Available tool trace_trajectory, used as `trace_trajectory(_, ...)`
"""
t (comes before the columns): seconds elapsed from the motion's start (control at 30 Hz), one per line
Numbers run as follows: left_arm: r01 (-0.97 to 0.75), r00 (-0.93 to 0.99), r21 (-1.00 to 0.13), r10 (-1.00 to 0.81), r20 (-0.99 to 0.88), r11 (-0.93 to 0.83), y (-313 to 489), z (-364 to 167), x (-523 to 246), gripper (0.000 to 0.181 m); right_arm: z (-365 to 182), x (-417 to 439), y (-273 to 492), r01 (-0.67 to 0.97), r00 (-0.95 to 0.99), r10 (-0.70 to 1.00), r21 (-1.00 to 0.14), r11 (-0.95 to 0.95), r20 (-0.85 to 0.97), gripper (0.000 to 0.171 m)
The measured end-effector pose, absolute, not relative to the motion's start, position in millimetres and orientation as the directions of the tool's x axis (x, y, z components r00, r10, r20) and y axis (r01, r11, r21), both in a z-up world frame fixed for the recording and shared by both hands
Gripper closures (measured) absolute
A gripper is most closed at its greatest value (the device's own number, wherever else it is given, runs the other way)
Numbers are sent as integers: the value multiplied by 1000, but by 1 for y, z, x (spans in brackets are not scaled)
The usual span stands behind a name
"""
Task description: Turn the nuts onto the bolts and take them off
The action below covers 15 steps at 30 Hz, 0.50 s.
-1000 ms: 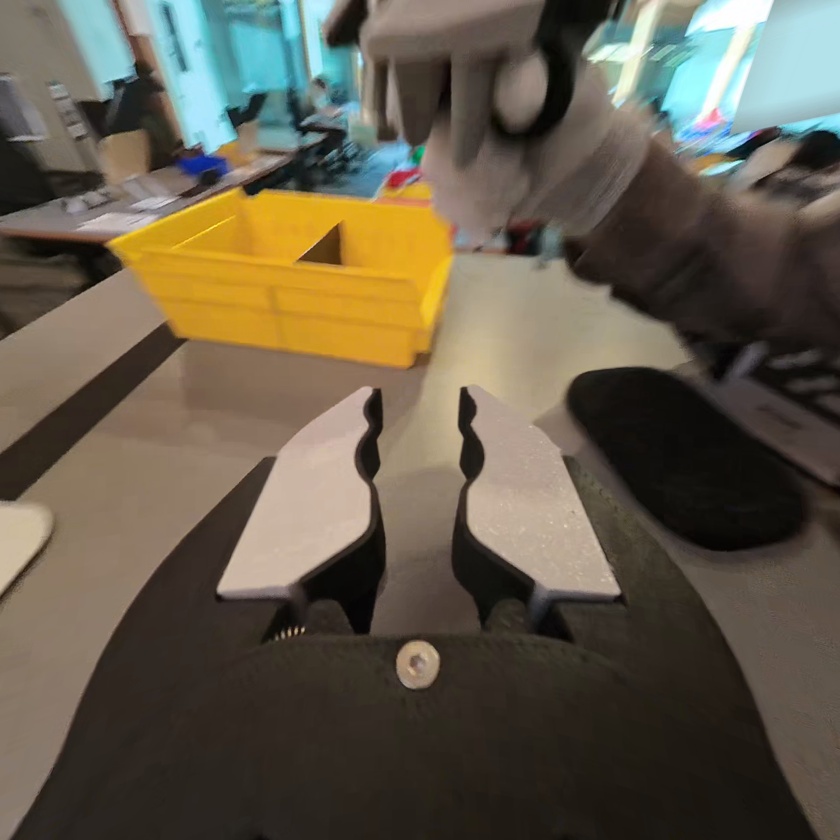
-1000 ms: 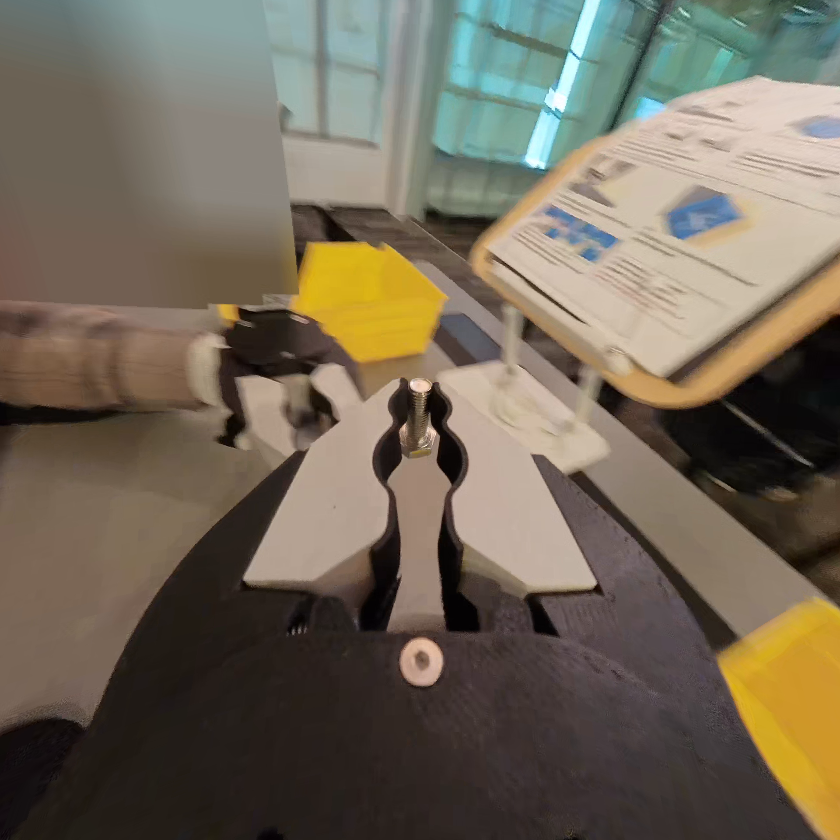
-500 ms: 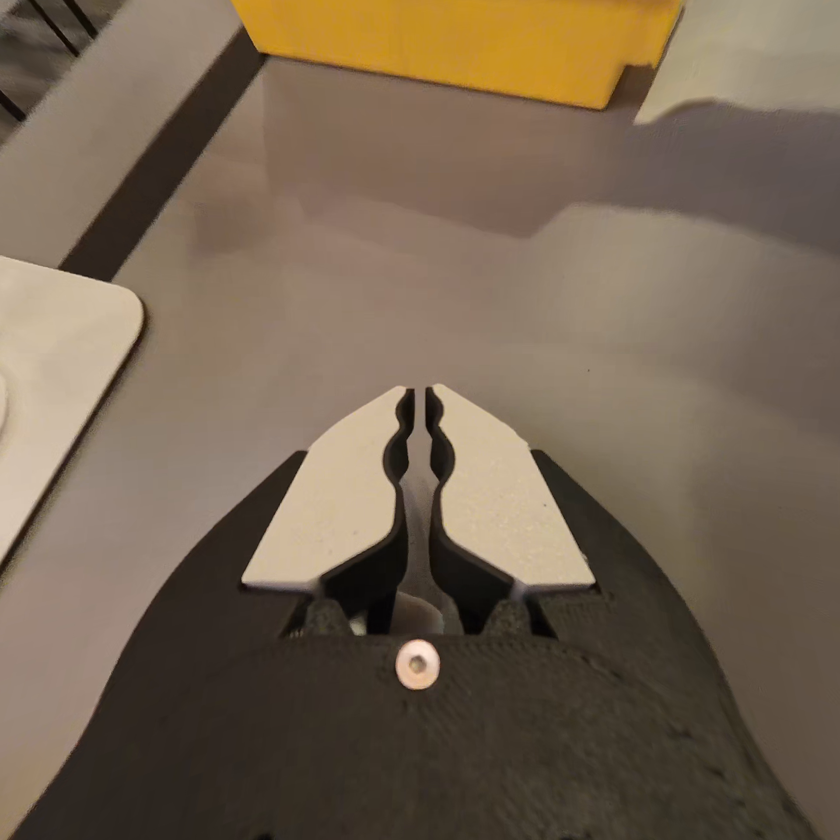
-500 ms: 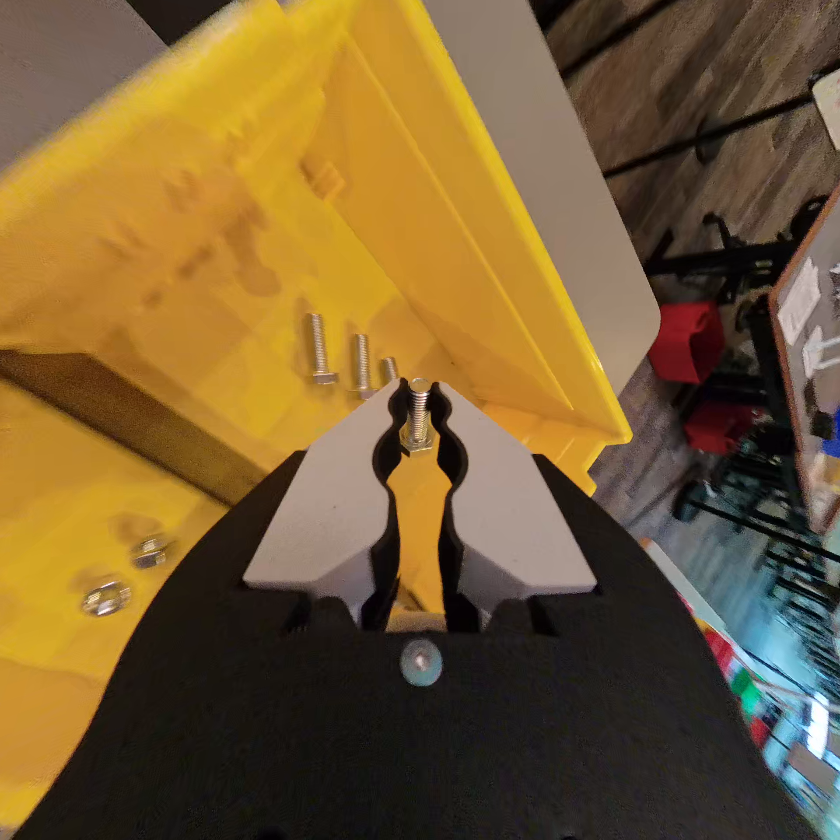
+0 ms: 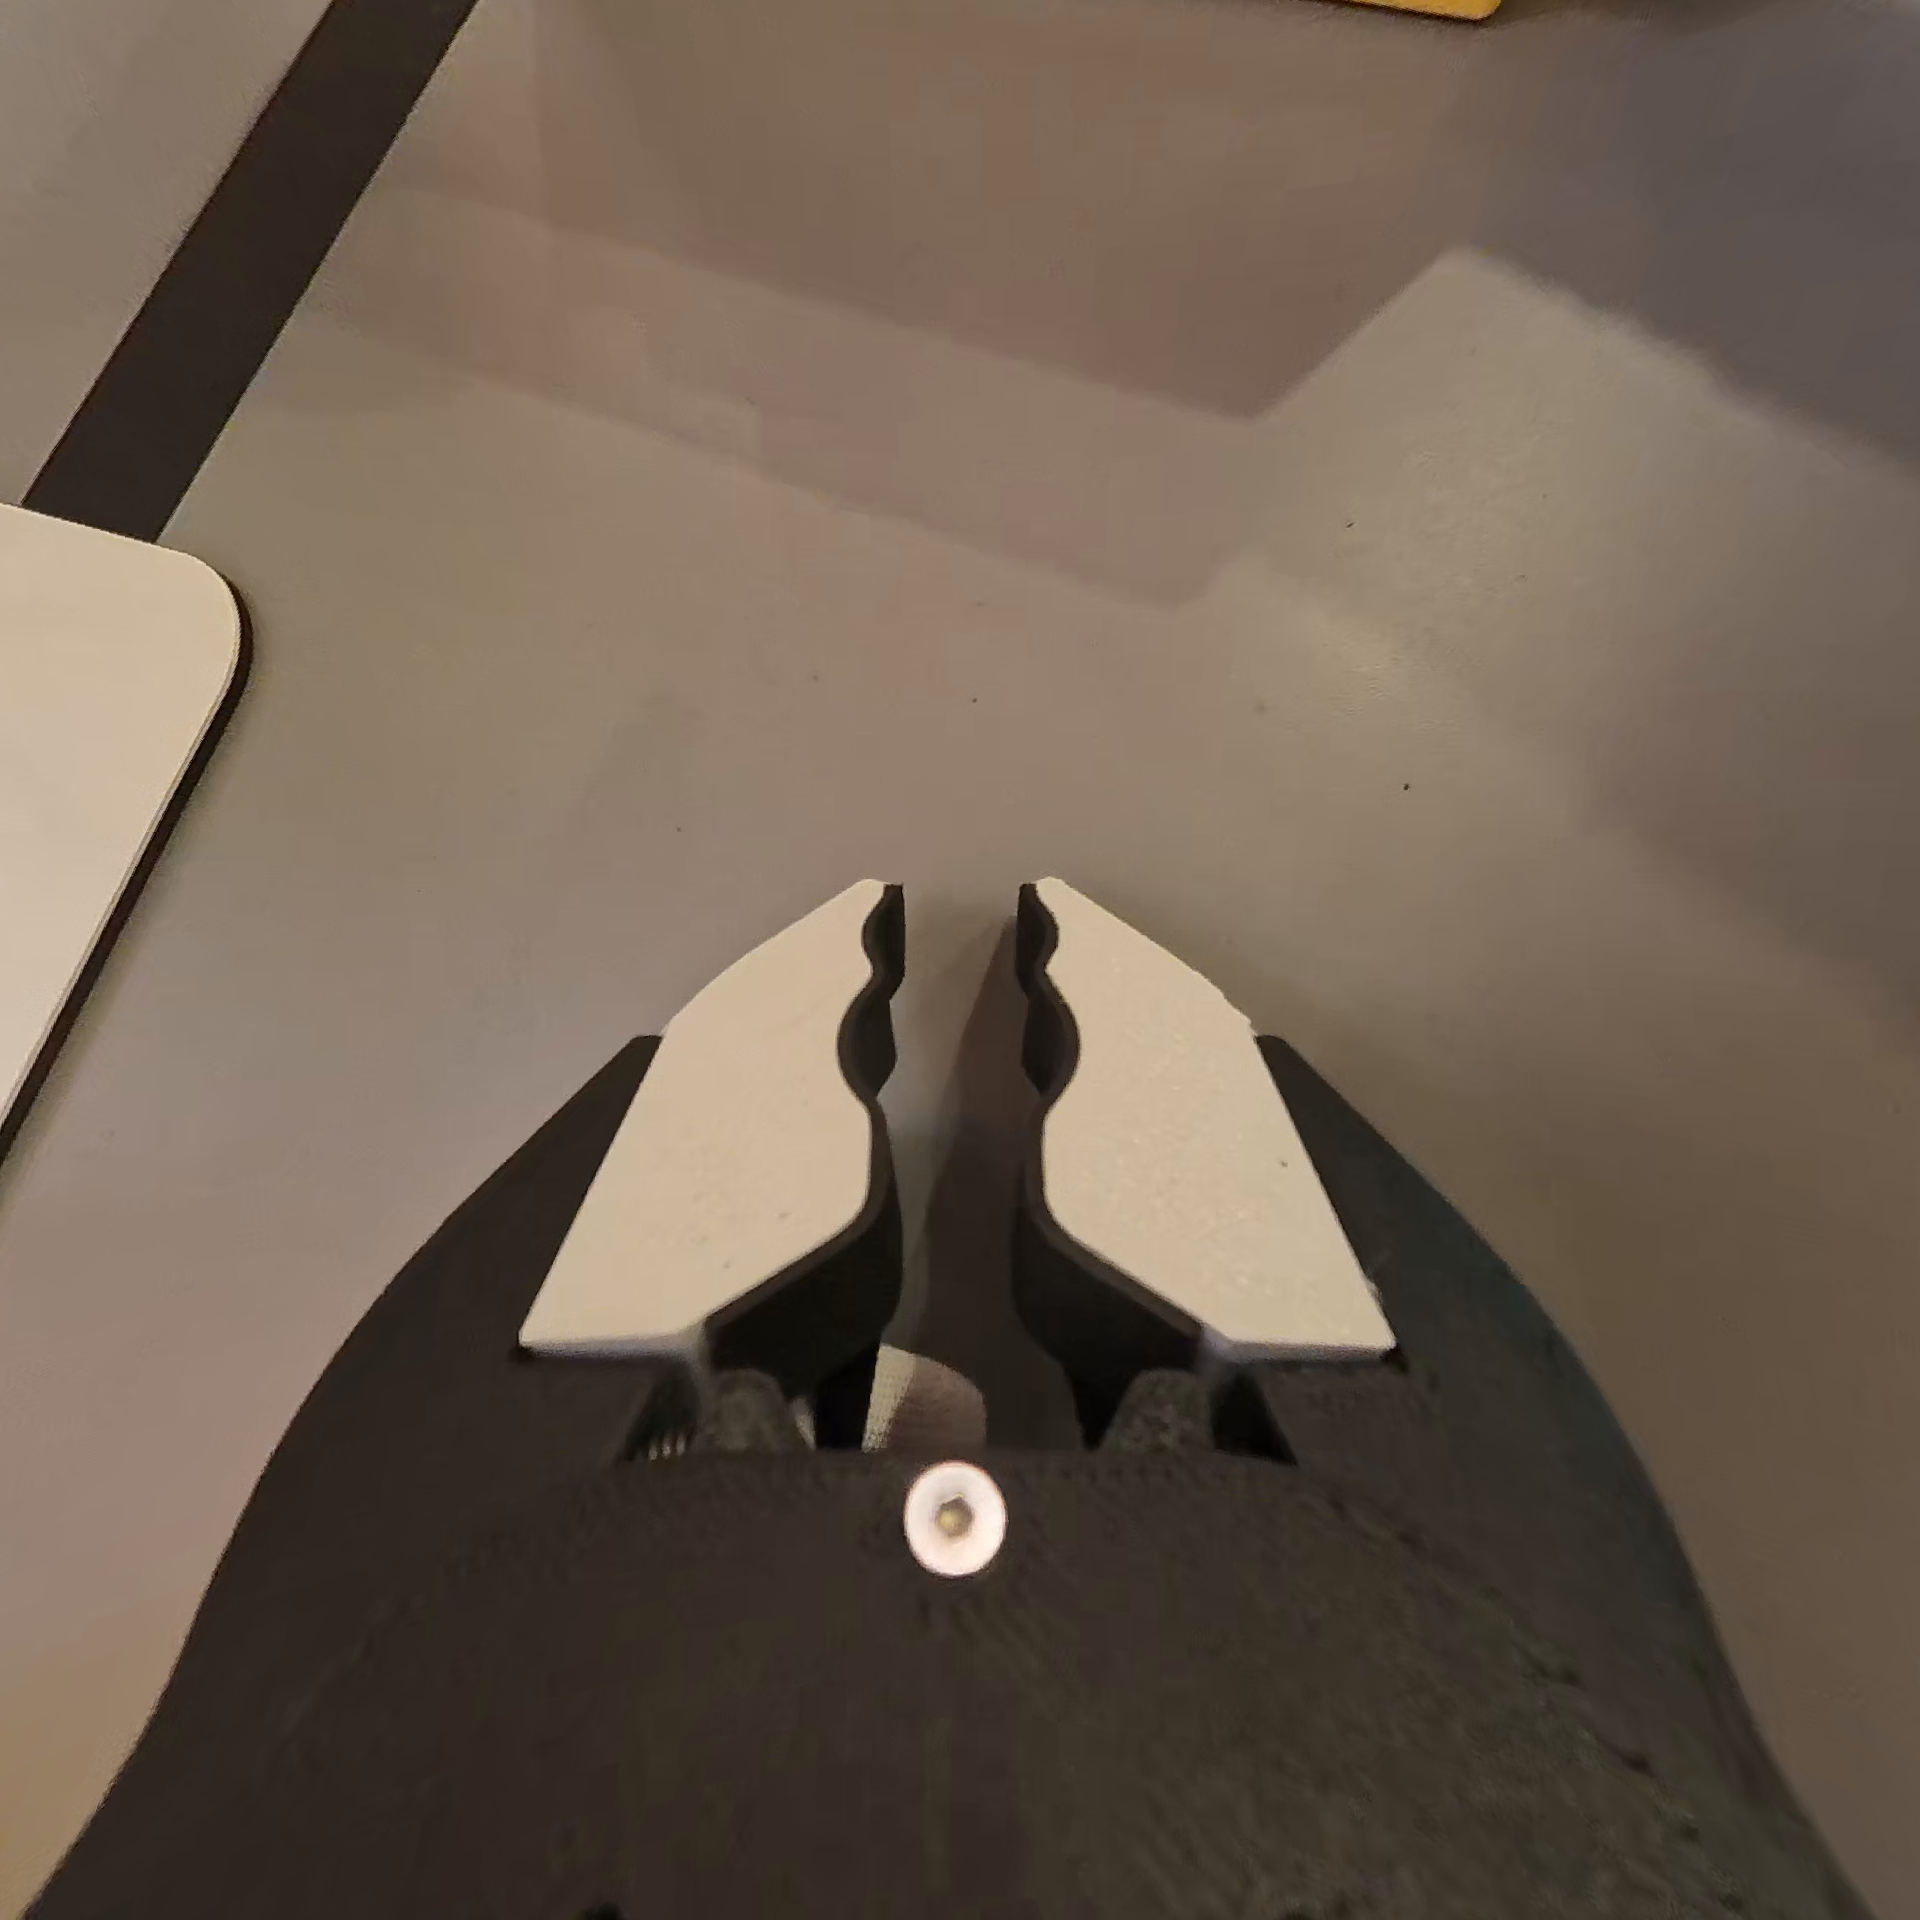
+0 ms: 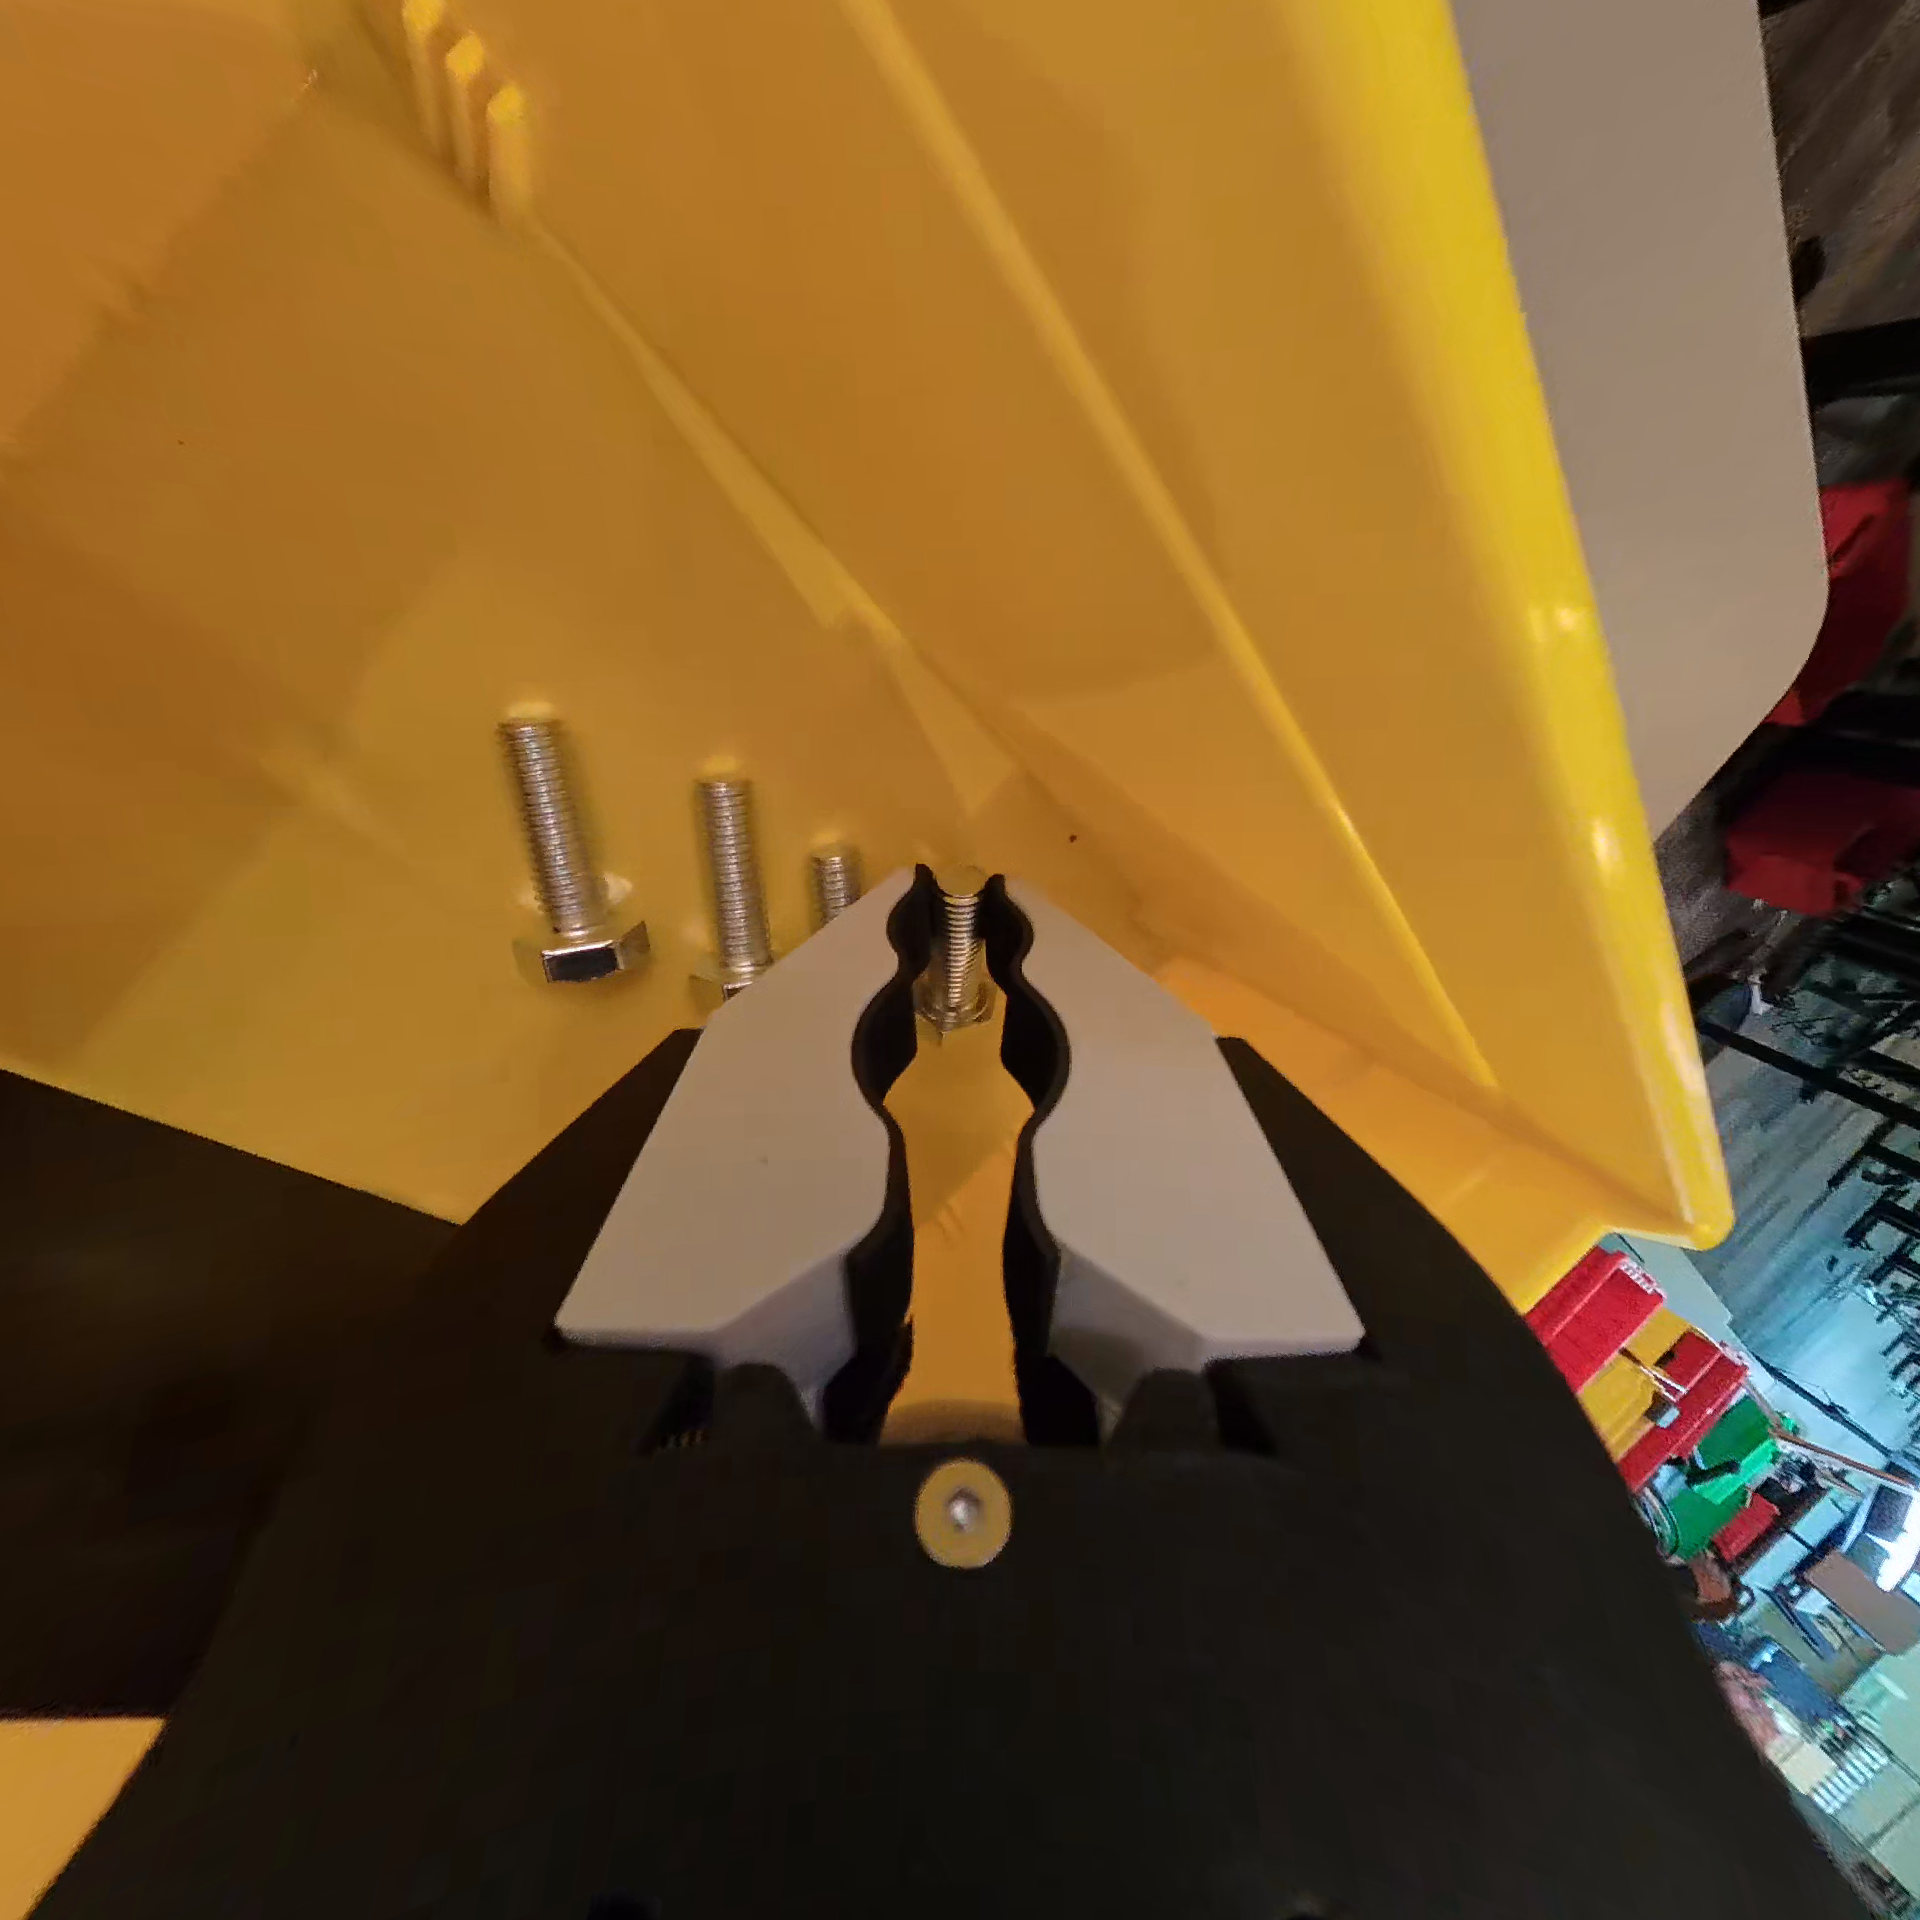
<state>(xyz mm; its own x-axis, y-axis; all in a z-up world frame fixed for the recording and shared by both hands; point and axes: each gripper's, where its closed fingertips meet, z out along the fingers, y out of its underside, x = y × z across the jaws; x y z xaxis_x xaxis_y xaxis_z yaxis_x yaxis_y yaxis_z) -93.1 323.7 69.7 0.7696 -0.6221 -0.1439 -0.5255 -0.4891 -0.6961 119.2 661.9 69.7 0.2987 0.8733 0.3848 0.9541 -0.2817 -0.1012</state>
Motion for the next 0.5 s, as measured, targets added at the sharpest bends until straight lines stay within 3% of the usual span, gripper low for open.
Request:
trace_trajectory(0.13, -520, 772, -695, -621, -134, -496, 324, 69, -93, 160, 70, 119, 662, 954, 298, 872, -106, -279, 389, 162)
trace_trajectory(0.23, -518, 773, -695, -621, -130, -499, 324, 69, -93, 160, 75, 120, 663, 959, 284, 863, -101, -267, 417, 144)
trace_trajectory(0.33, -512, 775, -694, -620, -120, -505, 325, 69, -93, 159, 83, 121, 663, 961, 275, 849, -101, -258, 450, 141)
trace_trajectory(0.5, -512, 777, -696, -617, -125, -504, 326, 69, -93, 158, 119, 116, 656, 950, 311, 801, -198, -243, 512, 137)
